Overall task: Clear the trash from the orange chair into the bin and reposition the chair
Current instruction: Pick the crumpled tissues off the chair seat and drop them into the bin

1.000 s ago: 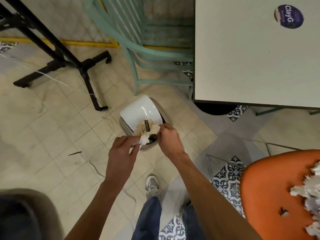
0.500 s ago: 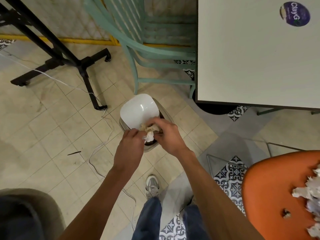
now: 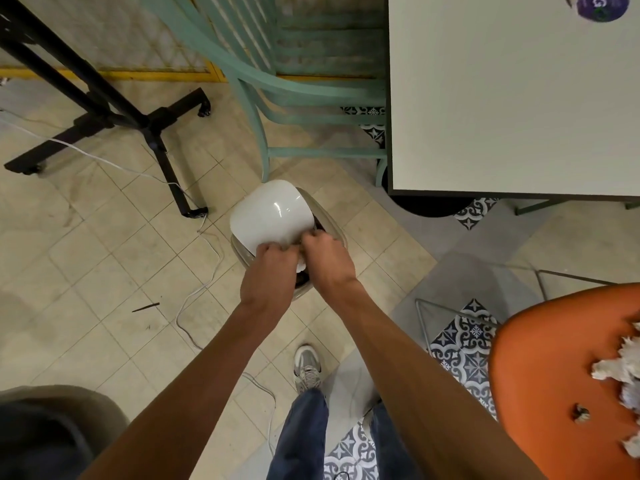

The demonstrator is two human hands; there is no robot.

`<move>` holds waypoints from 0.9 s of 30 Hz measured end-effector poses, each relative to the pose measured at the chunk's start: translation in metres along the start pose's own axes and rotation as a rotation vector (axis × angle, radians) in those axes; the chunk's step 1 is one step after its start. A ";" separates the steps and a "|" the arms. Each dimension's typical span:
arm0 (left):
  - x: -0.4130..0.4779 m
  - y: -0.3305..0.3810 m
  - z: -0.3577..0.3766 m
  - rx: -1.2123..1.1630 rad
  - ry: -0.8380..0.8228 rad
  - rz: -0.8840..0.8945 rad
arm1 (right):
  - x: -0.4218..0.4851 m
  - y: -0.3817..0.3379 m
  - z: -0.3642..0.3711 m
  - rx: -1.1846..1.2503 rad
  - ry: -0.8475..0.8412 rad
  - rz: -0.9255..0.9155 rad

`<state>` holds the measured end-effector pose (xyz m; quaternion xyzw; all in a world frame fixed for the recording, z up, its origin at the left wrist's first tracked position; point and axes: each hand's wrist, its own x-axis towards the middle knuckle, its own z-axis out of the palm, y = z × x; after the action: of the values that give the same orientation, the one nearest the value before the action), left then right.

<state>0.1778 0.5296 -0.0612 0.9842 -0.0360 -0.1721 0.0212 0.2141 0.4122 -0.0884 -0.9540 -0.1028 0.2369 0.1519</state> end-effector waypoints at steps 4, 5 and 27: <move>0.020 0.006 0.001 0.278 -0.057 0.066 | 0.017 0.000 0.015 0.071 -0.018 -0.036; 0.023 0.007 0.003 0.345 -0.066 0.094 | 0.020 0.000 0.019 0.055 -0.030 -0.052; 0.009 0.000 0.044 0.297 -0.137 0.208 | -0.003 0.014 0.030 0.034 -0.043 -0.078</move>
<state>0.1714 0.5275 -0.1061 0.9534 -0.1638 -0.2285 -0.1090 0.1988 0.4058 -0.1172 -0.9412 -0.1394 0.2531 0.1750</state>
